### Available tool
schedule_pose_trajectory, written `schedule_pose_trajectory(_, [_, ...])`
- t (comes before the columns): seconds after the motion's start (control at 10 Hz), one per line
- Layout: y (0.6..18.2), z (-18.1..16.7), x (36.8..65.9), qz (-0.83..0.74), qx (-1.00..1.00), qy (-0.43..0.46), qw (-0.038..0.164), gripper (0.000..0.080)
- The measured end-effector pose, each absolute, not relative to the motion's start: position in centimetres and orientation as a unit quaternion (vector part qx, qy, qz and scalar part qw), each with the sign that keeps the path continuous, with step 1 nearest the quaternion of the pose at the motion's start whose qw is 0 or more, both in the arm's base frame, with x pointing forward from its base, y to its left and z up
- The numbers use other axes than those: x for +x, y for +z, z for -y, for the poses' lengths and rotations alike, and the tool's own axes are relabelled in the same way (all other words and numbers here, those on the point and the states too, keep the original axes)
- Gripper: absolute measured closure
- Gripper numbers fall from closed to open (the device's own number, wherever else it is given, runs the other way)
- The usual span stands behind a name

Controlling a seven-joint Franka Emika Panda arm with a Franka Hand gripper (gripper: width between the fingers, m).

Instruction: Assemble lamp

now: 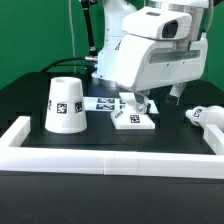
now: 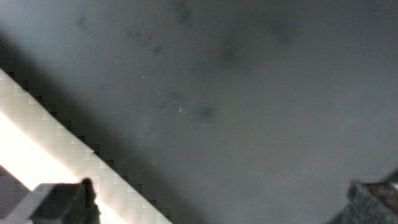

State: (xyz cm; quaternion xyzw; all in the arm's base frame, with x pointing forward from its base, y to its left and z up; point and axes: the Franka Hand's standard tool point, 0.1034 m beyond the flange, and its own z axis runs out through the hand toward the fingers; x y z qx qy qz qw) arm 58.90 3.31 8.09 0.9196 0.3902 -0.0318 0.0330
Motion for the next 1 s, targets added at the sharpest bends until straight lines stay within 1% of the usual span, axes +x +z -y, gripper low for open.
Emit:
schedule_pose_trajectory(0.6, [8.1,-3.1,58.7,-0.387,0.921,-0.028,0.035,0.01])
schedule_pose_trajectory(0.7, [8.4,-2.1,56.9,-0.371,0.928,-0.01,0.04,0.01])
schedule_pose_trajectory(0.8, [8.4,-1.3,54.4,-0.362,0.931,-0.016,0.038,0.01])
schedule_pose_trajectory(1.0, [8.3,-0.7,51.6,-0.296,0.954,-0.01,0.035,0.01])
